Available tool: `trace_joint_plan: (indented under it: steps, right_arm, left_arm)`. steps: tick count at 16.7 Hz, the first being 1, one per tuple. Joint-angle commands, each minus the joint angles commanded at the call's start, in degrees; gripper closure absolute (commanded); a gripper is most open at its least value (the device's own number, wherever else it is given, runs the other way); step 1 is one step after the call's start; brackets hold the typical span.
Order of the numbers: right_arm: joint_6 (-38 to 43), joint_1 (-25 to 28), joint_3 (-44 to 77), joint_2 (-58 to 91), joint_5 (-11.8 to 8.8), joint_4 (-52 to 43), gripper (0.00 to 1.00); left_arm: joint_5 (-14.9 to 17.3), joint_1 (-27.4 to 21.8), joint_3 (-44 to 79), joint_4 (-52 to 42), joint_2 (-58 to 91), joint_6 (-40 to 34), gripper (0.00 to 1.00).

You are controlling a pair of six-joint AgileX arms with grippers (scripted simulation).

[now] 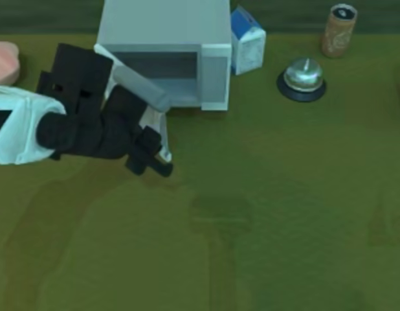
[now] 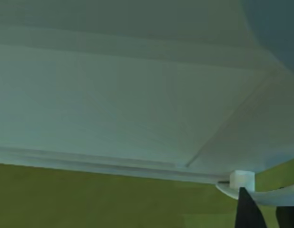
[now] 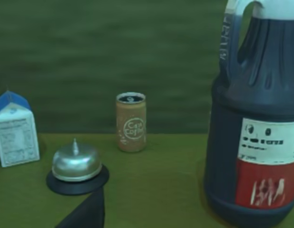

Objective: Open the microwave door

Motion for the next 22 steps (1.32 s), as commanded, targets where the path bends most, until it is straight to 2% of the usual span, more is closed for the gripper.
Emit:
trace_joint_plan:
  steps: [9,16,22]
  right_arm:
    - [0.0,0.0,0.0,0.0,0.0,0.0,0.0]
    - [0.0,0.0,0.0,0.0,0.0,0.0,0.0]
    - [0.0,0.0,0.0,0.0,0.0,0.0,0.0]
  left_arm:
    - [0.0,0.0,0.0,0.0,0.0,0.0,1.0]
    - [2.73,1.57,-0.41,-1.0,-0.68,3.55,1.0]
    - [2.96,1.8,-0.56,-1.2,-0.66,3.93,1.0]
